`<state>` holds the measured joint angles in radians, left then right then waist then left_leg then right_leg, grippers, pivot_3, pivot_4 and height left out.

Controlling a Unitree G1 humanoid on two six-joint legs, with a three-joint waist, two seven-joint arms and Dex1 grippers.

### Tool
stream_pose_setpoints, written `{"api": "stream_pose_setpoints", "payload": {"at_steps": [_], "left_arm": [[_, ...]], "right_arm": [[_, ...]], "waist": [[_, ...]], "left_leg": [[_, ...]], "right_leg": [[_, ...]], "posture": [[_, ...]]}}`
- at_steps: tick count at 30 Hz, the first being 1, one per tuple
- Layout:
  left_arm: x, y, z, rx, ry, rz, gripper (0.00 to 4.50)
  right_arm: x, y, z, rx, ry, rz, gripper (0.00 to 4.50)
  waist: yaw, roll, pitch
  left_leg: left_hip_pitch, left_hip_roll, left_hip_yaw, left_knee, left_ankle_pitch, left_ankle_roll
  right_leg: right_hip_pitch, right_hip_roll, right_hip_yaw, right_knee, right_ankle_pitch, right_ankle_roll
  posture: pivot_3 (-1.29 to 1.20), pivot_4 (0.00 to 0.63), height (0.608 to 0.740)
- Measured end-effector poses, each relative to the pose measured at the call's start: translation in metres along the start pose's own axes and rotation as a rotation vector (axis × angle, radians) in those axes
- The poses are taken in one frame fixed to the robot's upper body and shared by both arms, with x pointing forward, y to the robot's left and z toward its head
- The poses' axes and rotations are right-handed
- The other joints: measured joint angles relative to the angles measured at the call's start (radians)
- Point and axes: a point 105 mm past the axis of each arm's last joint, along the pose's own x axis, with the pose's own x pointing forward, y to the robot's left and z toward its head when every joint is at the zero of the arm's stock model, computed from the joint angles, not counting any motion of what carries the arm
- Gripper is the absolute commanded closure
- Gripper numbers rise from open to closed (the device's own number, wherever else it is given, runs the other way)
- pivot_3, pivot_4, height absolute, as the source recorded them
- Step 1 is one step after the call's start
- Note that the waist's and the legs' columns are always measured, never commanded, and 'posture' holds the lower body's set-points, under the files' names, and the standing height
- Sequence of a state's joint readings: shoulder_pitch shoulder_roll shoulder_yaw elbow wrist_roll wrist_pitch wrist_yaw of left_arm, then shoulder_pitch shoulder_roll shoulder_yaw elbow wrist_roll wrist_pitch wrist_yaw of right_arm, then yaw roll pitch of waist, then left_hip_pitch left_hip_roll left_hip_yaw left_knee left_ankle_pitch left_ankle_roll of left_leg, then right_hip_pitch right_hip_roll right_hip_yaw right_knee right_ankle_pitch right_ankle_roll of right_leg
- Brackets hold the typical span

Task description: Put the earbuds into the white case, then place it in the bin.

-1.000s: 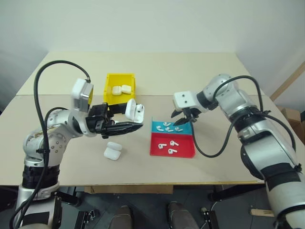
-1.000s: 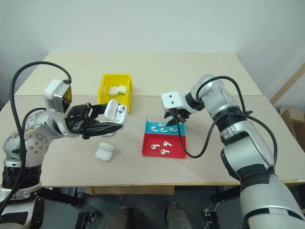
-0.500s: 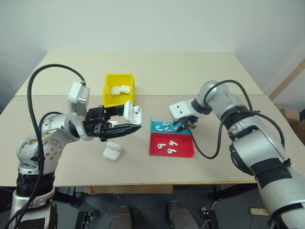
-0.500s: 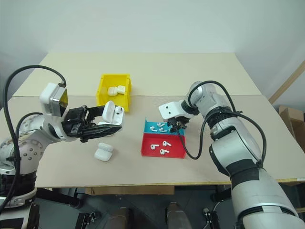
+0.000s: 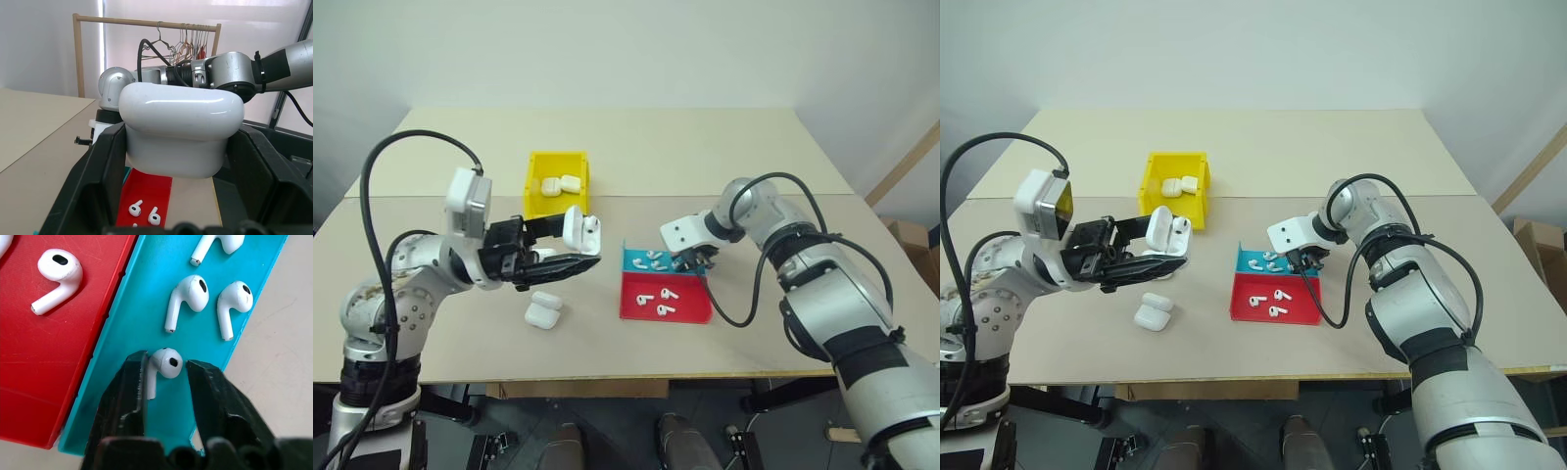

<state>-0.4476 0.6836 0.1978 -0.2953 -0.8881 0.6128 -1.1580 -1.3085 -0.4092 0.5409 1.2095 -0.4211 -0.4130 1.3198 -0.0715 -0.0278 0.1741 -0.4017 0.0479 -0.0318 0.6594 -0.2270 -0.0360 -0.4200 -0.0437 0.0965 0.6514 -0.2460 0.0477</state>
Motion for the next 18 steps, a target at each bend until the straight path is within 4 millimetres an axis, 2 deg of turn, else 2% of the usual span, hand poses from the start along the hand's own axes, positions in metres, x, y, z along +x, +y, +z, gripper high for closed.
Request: {"api": "stream_pose_setpoints", "payload": {"at_steps": [5, 9, 11, 12, 15, 18], "left_arm": [[-0.001, 0.000, 0.000, 0.002, 0.003, 0.000, 1.70], [0.000, 0.000, 0.000, 0.001, 0.002, -0.008, 1.70], [0.000, 0.001, 0.001, 0.001, 0.000, -0.011, 1.70], [0.000, 0.002, 0.001, -0.001, -0.002, -0.013, 1.70], [0.001, 0.005, 0.003, -0.009, -0.016, -0.023, 1.70], [0.006, 0.009, 0.006, -0.014, -0.043, -0.047, 1.70]], "right_arm": [[0.000, 0.000, 0.000, 0.012, -0.007, -0.011, 3.87], [-0.002, -0.004, -0.002, 0.146, -0.093, -0.070, 3.87], [-0.010, -0.008, -0.001, 0.218, -0.158, -0.112, 3.87], [-0.019, -0.013, 0.000, 0.264, -0.209, -0.149, 3.87], [-0.062, -0.032, 0.007, 0.386, -0.401, -0.307, 3.87], [-0.107, -0.031, 0.027, 0.530, -0.727, -0.461, 3.87]], "waist": [[0.000, 0.000, 0.000], [0.000, 0.000, 0.000], [0.000, 0.000, 0.000], [0.001, 0.001, 0.001], [0.003, 0.002, 0.001], [0.015, 0.002, 0.001]], "left_leg": [[0.001, 0.000, 0.000, 0.000, 0.000, 0.000], [0.000, 0.000, 0.000, 0.000, 0.000, 0.000], [-0.001, 0.000, 0.000, 0.000, 0.000, 0.000], [-0.001, 0.000, 0.000, 0.000, 0.000, 0.000], [-0.002, 0.000, -0.001, 0.000, 0.000, 0.000], [-0.004, 0.000, -0.003, 0.000, 0.000, 0.000]], "right_leg": [[0.001, 0.000, 0.000, 0.000, 0.000, 0.000], [0.000, 0.000, 0.000, 0.001, 0.000, 0.000], [-0.001, 0.000, 0.000, 0.001, 0.000, 0.000], [-0.001, 0.000, 0.000, 0.001, 0.000, 0.000], [-0.002, 0.000, -0.001, 0.000, 0.000, 0.000], [-0.001, 0.000, -0.003, 0.000, 0.000, 0.000]], "posture": [[0.00, 0.150, 0.740], [0.00, 0.150, 0.740], [0.00, 0.150, 0.740], [0.00, 0.150, 0.740], [0.00, 0.150, 0.740], [0.00, 0.150, 0.740]]}}
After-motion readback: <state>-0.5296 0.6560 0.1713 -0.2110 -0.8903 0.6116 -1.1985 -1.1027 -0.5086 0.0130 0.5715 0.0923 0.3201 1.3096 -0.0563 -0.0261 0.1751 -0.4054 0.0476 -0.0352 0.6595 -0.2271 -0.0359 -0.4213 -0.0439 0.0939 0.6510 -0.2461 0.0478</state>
